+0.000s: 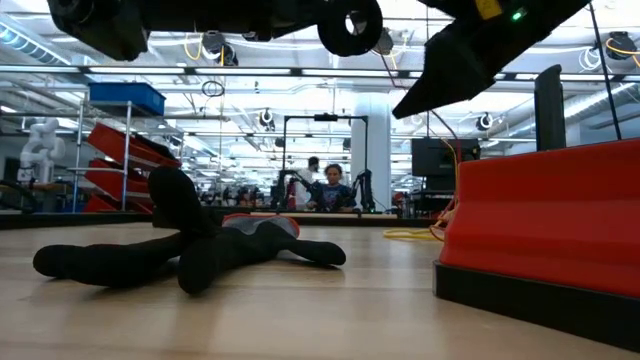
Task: Coil cords
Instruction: Coil the red wire onto the black spool
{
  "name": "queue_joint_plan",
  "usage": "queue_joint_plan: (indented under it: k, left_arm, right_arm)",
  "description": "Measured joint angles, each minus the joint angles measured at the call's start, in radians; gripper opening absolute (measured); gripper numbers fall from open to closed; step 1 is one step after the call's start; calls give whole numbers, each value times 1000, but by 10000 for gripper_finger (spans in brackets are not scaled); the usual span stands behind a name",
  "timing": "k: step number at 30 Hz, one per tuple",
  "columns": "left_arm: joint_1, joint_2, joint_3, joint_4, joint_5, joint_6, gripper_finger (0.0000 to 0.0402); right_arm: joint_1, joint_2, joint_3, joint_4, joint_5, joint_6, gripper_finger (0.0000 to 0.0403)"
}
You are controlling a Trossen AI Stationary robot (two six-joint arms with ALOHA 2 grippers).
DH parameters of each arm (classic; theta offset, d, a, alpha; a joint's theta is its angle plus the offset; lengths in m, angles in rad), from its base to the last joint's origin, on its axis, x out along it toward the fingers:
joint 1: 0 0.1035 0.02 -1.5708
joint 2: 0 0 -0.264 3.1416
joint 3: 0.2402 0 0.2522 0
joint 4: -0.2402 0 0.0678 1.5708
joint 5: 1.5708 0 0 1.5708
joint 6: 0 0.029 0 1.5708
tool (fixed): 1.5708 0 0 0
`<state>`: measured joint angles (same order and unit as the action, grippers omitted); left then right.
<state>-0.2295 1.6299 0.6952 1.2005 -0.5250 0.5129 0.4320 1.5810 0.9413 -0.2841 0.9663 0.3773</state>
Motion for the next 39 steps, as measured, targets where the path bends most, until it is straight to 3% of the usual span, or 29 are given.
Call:
queue_joint_plan:
  k: [13,35,39]
  left_arm:
    - [0,-26,0,-51,-2,-3,0]
    - [0,-25,-1,-67,-2,-9,0]
    - [0,-25,-1,-67,-2,-9,0]
  right_arm:
    - [62,-1,0,-86,6,115,36]
    - [107,-2,0,-89,1,158,36]
    - [107,2,2,-90,1,162,21]
